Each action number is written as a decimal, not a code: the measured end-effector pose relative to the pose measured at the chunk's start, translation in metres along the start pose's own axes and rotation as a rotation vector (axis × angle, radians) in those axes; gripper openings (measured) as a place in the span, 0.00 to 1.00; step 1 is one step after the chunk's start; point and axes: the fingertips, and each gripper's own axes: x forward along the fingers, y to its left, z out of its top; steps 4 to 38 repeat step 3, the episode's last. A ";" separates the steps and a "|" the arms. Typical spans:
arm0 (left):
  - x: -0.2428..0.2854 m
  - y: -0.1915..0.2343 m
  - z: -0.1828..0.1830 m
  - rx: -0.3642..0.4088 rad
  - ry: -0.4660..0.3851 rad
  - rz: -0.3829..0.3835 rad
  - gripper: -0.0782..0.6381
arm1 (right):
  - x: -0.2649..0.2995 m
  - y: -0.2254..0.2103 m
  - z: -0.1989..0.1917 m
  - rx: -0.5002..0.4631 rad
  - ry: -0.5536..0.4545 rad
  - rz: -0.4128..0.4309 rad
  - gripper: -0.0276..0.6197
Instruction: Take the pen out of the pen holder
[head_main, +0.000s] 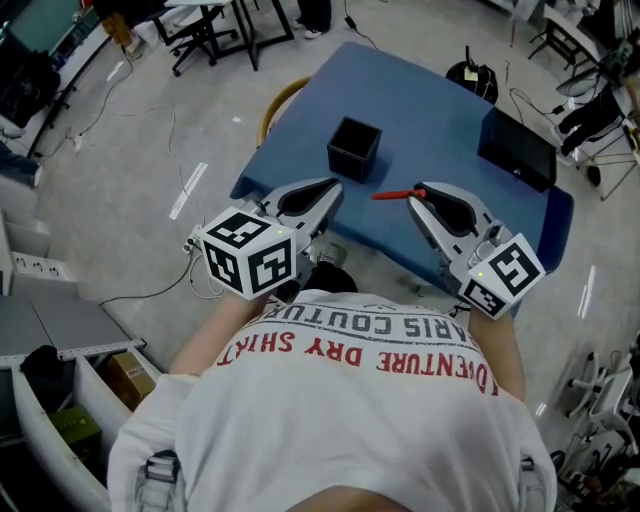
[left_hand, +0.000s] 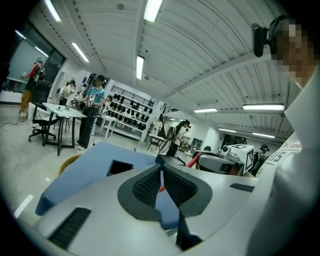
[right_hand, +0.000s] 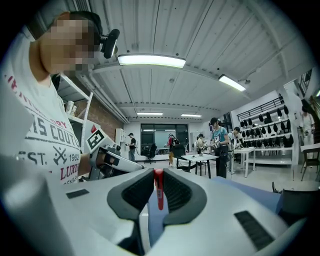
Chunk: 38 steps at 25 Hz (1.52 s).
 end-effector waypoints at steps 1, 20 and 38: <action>-0.001 -0.001 0.002 0.005 0.000 -0.001 0.16 | 0.000 0.000 0.002 -0.001 -0.003 -0.001 0.14; -0.002 -0.004 0.006 0.013 0.001 -0.003 0.16 | -0.001 0.000 0.007 -0.002 -0.006 -0.003 0.14; -0.002 -0.004 0.006 0.013 0.001 -0.003 0.16 | -0.001 0.000 0.007 -0.002 -0.006 -0.003 0.14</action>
